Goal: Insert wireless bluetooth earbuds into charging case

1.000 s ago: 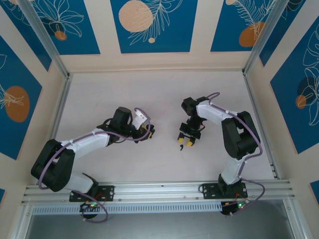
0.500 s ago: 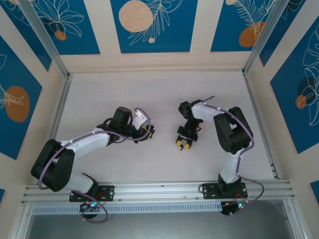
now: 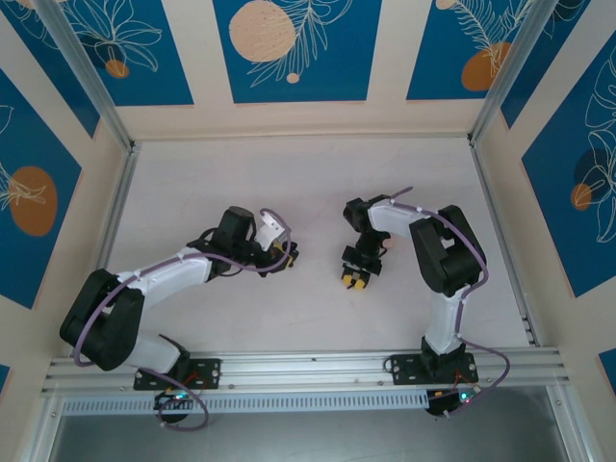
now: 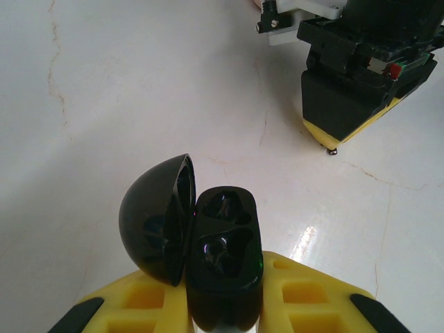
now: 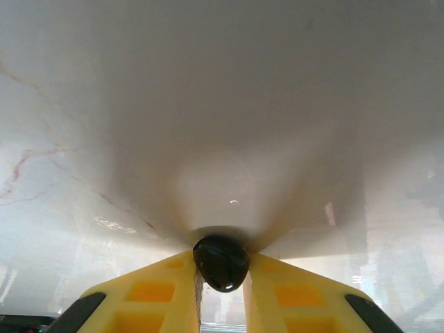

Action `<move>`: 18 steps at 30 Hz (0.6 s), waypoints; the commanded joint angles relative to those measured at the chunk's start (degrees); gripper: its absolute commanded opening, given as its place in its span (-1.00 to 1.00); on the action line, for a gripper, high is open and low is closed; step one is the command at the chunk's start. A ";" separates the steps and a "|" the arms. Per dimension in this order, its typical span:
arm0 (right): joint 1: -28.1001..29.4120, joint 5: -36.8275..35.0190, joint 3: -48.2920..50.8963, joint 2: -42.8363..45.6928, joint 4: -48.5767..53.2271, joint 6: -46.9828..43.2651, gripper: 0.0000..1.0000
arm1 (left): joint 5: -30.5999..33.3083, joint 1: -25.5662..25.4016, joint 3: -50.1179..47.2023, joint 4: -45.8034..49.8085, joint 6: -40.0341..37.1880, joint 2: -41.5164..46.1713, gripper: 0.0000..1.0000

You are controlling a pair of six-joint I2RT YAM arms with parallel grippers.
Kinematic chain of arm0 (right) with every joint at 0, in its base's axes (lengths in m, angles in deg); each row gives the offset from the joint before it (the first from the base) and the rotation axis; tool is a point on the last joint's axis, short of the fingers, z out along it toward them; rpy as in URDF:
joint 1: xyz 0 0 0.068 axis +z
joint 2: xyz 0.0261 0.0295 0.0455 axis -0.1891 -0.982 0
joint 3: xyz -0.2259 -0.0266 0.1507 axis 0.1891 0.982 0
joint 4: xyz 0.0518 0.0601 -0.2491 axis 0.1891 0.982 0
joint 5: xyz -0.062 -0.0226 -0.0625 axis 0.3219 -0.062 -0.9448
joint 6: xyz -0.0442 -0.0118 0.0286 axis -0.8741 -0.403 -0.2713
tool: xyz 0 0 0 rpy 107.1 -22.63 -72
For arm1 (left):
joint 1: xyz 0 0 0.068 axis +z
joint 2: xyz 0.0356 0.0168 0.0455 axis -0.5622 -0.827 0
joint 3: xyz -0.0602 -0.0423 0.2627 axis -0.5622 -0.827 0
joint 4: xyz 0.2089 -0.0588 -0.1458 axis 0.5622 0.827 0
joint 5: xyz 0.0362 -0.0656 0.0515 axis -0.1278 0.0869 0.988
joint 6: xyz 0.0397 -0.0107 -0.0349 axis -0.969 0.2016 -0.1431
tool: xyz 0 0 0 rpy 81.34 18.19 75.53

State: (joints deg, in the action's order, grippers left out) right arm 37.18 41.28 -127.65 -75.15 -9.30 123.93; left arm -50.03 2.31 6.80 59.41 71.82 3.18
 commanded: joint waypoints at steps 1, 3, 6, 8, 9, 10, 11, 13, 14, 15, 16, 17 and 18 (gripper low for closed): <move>0.76 -4.97 0.46 0.49 -1.69 -0.83 -0.61 | -0.13 -0.40 1.62 0.53 -0.60 0.11 -0.57; 1.16 -6.50 0.47 1.64 -1.86 -1.48 -0.63 | -0.19 -0.40 1.16 0.04 -0.60 -0.53 -0.57; 1.73 -8.82 0.80 4.18 -2.50 -3.02 -0.65 | -0.53 -0.83 0.10 -1.75 -0.36 -1.46 -0.57; 2.01 -10.49 1.39 6.33 -3.12 -4.07 -0.65 | -0.86 -1.66 -0.55 -3.12 -0.42 -2.27 -0.58; 2.26 -11.11 1.82 7.59 -3.81 -4.93 -0.65 | -1.02 -2.20 -0.73 -3.88 -0.42 -2.79 -0.58; 2.44 -11.85 2.12 8.81 -4.26 -5.46 -0.66 | -1.12 -2.74 -0.84 -4.59 -0.32 -3.23 -0.58; 2.74 -12.51 2.62 10.29 -4.81 -6.26 -0.66 | -1.52 -3.40 -0.99 -5.45 -0.47 -3.85 -0.58; 3.39 -13.74 3.50 13.24 -6.60 -8.00 -0.66 | -2.47 -4.56 -1.46 -7.63 -0.53 -4.96 -0.58; 3.74 -14.24 4.05 14.95 -7.61 -9.04 -0.66 | -3.29 -5.10 -1.71 -8.99 -0.51 -5.60 -0.58; 4.15 -14.93 4.60 16.58 -8.67 -10.10 -0.66 | -4.24 -5.55 -2.04 -10.40 -0.45 -6.14 -0.58; 4.38 -15.56 5.04 17.86 -9.57 -10.85 -0.66 | -4.68 -5.80 -2.23 -11.53 -0.28 -6.63 -0.58; 4.31 -15.42 5.44 19.01 -10.23 -11.64 -0.65 | -4.90 -6.08 -2.41 -12.38 0.08 -7.12 -0.58; 3.93 -14.88 5.56 19.69 -10.26 -12.52 -0.66 | -4.88 -6.19 -2.26 -12.73 0.35 -7.53 -0.58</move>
State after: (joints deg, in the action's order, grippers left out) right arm 40.94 28.17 -123.32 -58.01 -17.41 115.20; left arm -52.15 -3.13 5.16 51.10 71.89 -3.21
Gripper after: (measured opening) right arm 0.173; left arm 0.213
